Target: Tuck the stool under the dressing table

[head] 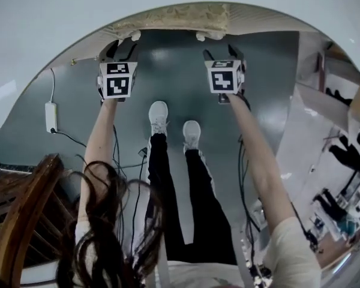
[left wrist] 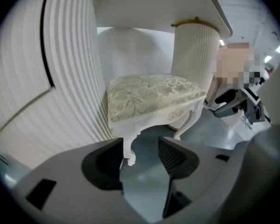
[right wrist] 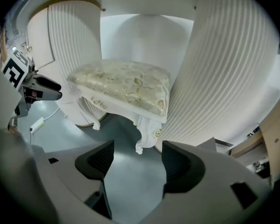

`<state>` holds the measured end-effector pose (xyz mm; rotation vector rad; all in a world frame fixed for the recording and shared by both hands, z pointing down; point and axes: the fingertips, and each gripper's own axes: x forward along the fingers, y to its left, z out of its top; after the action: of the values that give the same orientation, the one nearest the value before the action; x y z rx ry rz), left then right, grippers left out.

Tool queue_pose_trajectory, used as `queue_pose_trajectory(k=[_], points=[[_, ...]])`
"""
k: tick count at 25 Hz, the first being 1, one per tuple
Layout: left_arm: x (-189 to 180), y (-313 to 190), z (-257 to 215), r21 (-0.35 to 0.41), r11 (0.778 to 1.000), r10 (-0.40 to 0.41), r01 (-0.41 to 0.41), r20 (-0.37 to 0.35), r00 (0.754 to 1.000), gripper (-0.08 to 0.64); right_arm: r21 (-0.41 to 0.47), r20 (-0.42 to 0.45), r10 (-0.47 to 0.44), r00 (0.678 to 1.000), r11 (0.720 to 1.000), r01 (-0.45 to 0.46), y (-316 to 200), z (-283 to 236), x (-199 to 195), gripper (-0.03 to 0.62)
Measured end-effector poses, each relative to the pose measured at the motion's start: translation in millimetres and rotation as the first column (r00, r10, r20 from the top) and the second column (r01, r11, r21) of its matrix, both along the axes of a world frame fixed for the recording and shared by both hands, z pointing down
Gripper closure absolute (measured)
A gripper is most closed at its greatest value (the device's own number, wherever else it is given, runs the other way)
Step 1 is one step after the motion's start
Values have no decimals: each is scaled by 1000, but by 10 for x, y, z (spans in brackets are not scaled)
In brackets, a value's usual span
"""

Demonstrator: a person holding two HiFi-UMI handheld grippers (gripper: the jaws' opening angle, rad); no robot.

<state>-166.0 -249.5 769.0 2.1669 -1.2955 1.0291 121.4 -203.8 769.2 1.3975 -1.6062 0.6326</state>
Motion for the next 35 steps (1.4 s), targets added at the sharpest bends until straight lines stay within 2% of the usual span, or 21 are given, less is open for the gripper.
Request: queue_pose_trajectory(k=[3,5,9,12,16,18,20,24,26,29,31,35], points=[[178,198,-357,-13,999,-43,43,-62,997,329,18,28,-8,1000,1000,8,195,-392,-33,272],[316,256,-697,9,999,-43,44,-84,995,344,40,42,-18,999,999,16,264,-664,-44,284],[540,384,-1581,112,992,-40,57,-148,988,377,116,104,-98,990,990,86,434,-1329,-271,304],[634,729,-2400,184,978,-61,101,-212,975,395,178,185,-104,977,981,71,747,-2068,-406,304],[827,1051,-3504,313,942,-47,121,-234,971,420,333,224,-148,963,941,67,964,-3212,-485,304],[866,1319,-4009,375,917,-50,138,-236,970,449,404,246,-170,954,913,58,1161,-3737,-510,304],[909,1571,-4467,439,886,-49,151,-235,971,508,471,291,-172,941,882,16,1329,-4194,-428,304],[1022,2039,-5174,518,834,-42,188,-281,959,538,544,382,-183,906,837,-60,1715,-4865,-216,304],[1015,2193,-5422,554,808,-35,201,-295,955,546,588,403,-204,892,805,-82,1839,-5074,-198,318],[1093,2361,-5596,587,783,-11,206,-319,948,548,640,421,-233,877,761,-105,1985,-5334,-126,492],[1192,2450,-5591,581,784,-3,221,-351,936,548,648,408,-254,877,757,-82,2089,-5407,-53,545],[1273,2374,-5522,542,796,-13,268,-428,904,548,651,389,-303,870,759,-26,2211,-5414,-93,571]])
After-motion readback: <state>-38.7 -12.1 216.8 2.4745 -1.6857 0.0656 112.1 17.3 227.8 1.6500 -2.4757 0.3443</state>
